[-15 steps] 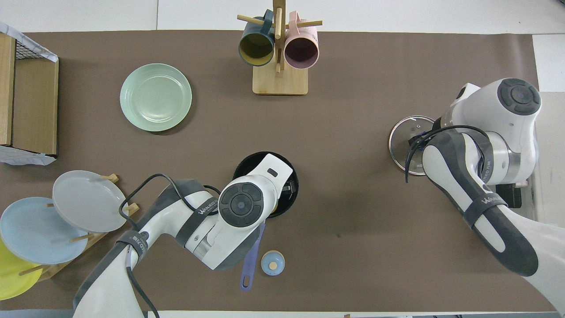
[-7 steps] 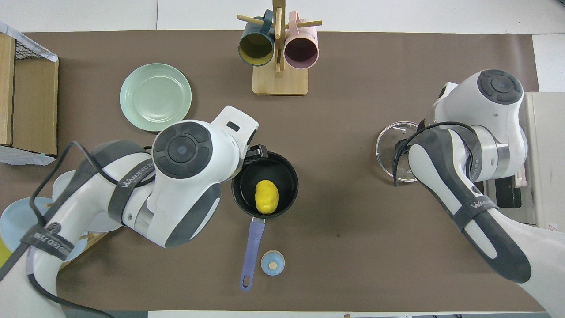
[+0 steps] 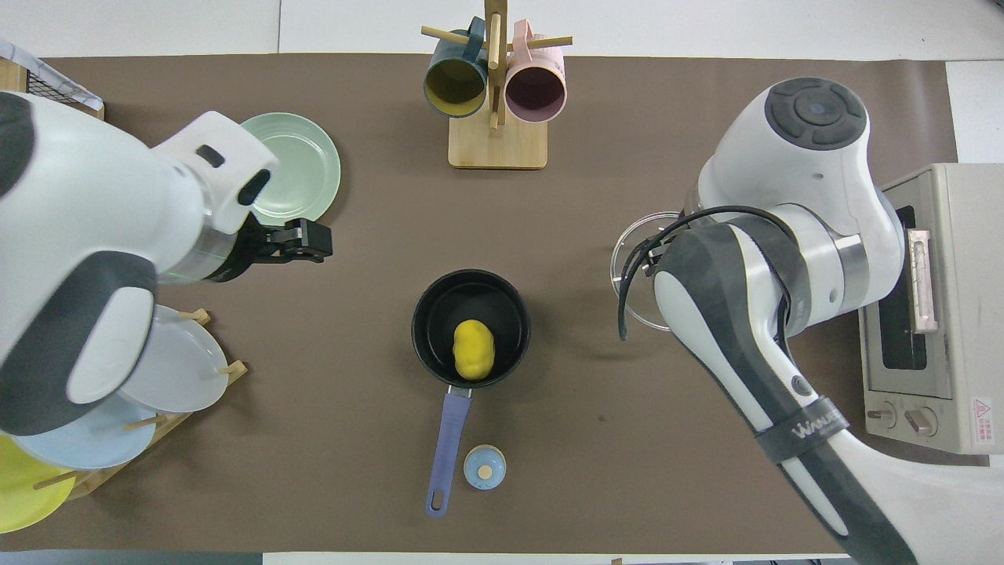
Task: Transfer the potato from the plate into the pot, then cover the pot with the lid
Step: 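Lift the glass lid with the right gripper while the left gripper withdraws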
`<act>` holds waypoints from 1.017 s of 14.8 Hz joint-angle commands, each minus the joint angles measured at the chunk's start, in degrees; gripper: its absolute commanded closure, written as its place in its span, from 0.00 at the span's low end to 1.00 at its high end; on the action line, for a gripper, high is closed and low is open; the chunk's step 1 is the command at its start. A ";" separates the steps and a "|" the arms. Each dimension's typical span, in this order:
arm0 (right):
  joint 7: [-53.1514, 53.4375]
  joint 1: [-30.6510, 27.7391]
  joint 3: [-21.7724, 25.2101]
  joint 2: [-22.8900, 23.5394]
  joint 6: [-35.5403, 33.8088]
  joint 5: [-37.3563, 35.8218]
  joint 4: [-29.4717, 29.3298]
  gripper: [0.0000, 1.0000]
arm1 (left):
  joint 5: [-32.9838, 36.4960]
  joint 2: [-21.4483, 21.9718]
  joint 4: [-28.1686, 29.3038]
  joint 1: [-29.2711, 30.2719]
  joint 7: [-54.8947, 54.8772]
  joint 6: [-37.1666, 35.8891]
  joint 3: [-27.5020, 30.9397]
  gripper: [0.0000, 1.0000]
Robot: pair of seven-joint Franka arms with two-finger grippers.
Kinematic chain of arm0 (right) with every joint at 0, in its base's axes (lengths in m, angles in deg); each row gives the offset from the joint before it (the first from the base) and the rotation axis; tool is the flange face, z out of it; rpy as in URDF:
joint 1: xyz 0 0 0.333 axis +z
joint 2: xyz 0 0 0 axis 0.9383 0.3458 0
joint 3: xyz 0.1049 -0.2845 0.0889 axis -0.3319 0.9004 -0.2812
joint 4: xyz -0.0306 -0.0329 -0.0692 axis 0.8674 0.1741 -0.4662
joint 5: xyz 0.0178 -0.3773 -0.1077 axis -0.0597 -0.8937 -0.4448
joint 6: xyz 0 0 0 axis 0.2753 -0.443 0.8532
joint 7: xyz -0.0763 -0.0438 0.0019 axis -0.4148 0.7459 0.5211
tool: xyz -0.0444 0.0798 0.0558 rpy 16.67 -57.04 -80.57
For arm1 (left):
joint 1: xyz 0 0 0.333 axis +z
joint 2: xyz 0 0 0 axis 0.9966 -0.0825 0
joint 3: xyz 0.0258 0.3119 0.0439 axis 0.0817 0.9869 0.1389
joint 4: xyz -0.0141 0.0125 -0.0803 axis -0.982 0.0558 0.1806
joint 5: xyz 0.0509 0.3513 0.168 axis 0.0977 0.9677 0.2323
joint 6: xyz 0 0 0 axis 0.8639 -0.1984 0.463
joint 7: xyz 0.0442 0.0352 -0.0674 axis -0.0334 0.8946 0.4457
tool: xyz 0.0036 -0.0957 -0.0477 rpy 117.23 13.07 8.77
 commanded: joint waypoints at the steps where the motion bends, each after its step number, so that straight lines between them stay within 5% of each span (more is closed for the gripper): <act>1: 8.13 4.93 0.05 0.16 -4.20 1.11 -5.38 1.00 | -0.69 1.18 -2.86 5.89 -10.60 -6.07 -0.50 0.00; 5: 22.63 15.57 0.05 0.08 0.87 1.02 -5.84 1.00 | 0.18 1.45 -3.22 11.00 -19.59 -8.45 -0.41 0.00; 9: 26.52 18.13 -0.39 -0.45 6.68 2.16 -3.48 1.00 | 1.68 1.80 -4.27 11.45 -19.69 -10.65 -0.14 0.00; 12: 29.25 21.13 -0.39 -3.17 18.70 2.16 5.29 1.00 | 1.51 1.45 -6.38 10.83 -19.60 -14.43 1.17 0.00; 15: 29.25 21.30 -0.39 -3.53 20.14 2.16 6.56 1.00 | 1.16 1.19 -6.12 10.57 -19.07 -13.74 1.61 0.00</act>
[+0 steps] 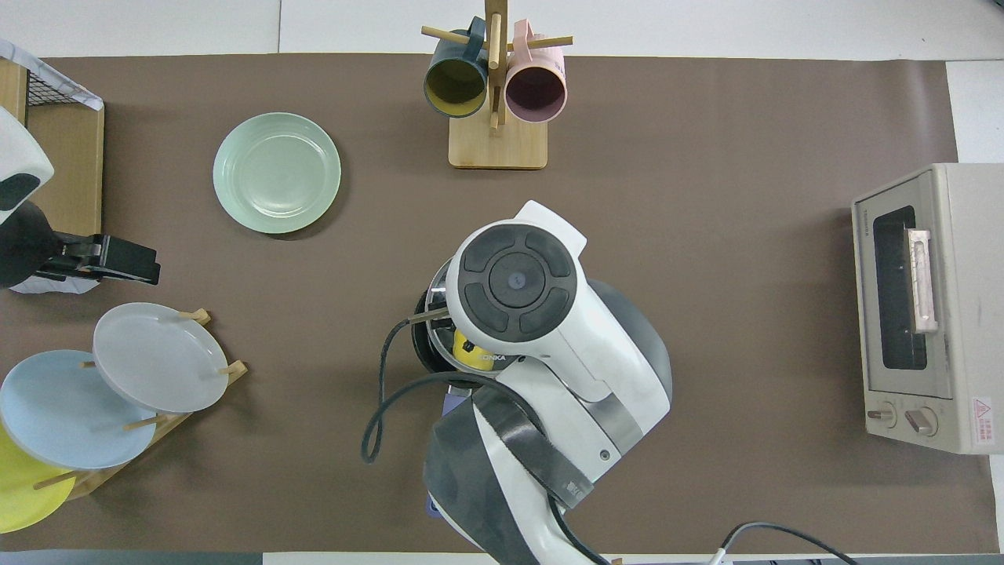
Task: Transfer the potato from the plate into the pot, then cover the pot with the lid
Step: 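Lift the glass lid with the right gripper while the left gripper withdraws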
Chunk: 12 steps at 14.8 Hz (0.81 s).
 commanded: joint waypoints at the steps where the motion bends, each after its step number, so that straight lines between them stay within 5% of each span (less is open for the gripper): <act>1: 0.28 0.07 0.00 -2.82 1.48 1.29 3.37 1.00 | 0.27 -1.09 -1.55 -0.58 -0.26 -1.04 0.76 0.00; 5: -0.16 -0.19 -0.26 -1.33 0.18 4.61 3.12 1.00 | 0.27 -3.38 -6.90 -0.58 -0.17 -4.11 0.59 0.00; 12: -2.27 0.34 -0.35 2.01 -3.35 3.49 -1.10 1.00 | -0.96 -2.68 -4.73 -0.58 0.53 -1.14 0.50 0.00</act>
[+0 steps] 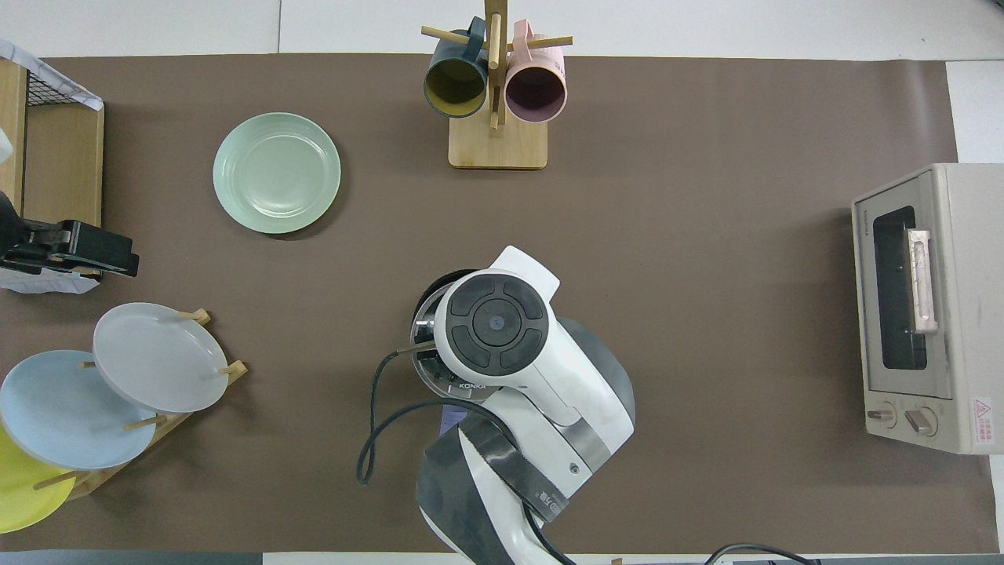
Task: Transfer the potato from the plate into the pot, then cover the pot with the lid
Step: 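Lower the glass lid onto the black pot with the right gripper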
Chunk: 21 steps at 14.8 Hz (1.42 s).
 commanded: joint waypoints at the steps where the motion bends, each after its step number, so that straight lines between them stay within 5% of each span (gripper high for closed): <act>1: -1.54 -0.10 -0.31 1.94 -1.23 -0.39 -2.37 1.00 | -0.50 -0.32 0.42 -0.36 0.45 0.94 0.28 0.00; 21: -1.54 1.75 -0.40 6.78 -1.76 -6.89 -4.75 1.00 | -0.41 0.12 0.86 0.08 0.28 0.94 0.01 0.00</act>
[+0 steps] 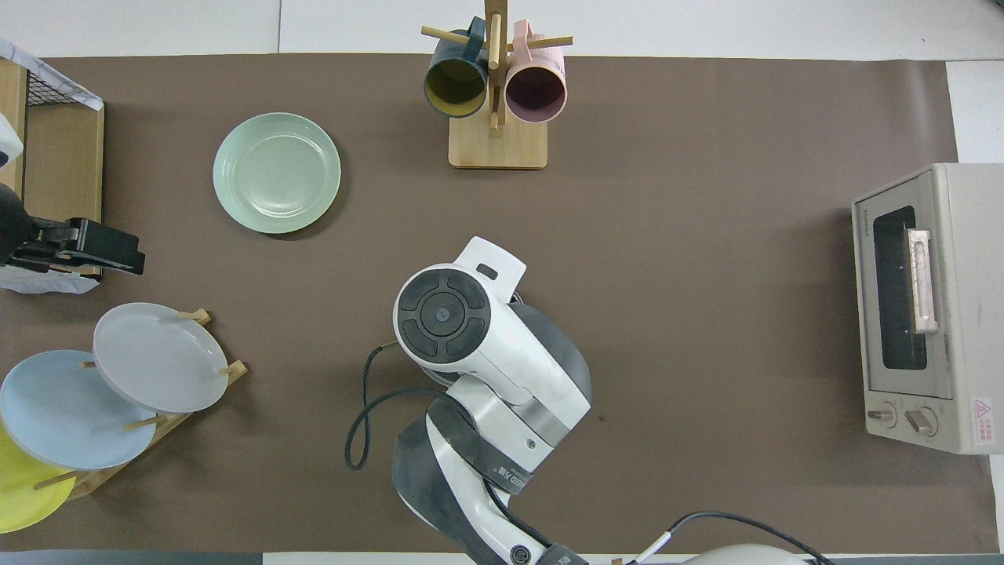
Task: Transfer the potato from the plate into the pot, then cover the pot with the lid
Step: 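Lower the glass lid onto the black pot with the right gripper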
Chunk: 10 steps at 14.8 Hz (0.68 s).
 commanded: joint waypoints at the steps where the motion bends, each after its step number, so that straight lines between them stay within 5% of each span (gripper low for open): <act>1: -0.85 0.17 -0.39 0.59 -1.09 -0.96 0.38 1.00 | -0.42 0.58 0.83 0.10 0.15 0.86 0.05 0.00; 5: -0.85 0.08 -0.39 1.03 -1.01 -0.96 0.38 0.94 | -0.33 0.58 0.92 0.02 0.32 0.86 0.14 0.00; 6: -0.76 0.08 -0.39 1.03 -0.92 -0.96 0.47 0.79 | -0.33 0.66 0.92 0.02 0.32 0.86 0.14 0.00; 8: -0.59 0.17 -0.39 1.03 -0.31 -0.96 0.91 0.00 | -0.33 0.66 0.92 -0.07 0.41 1.12 0.14 0.00; 10: -0.59 0.08 -0.30 0.95 -0.56 -0.96 0.82 0.00 | -0.33 0.66 0.92 -0.25 0.41 1.21 0.14 0.00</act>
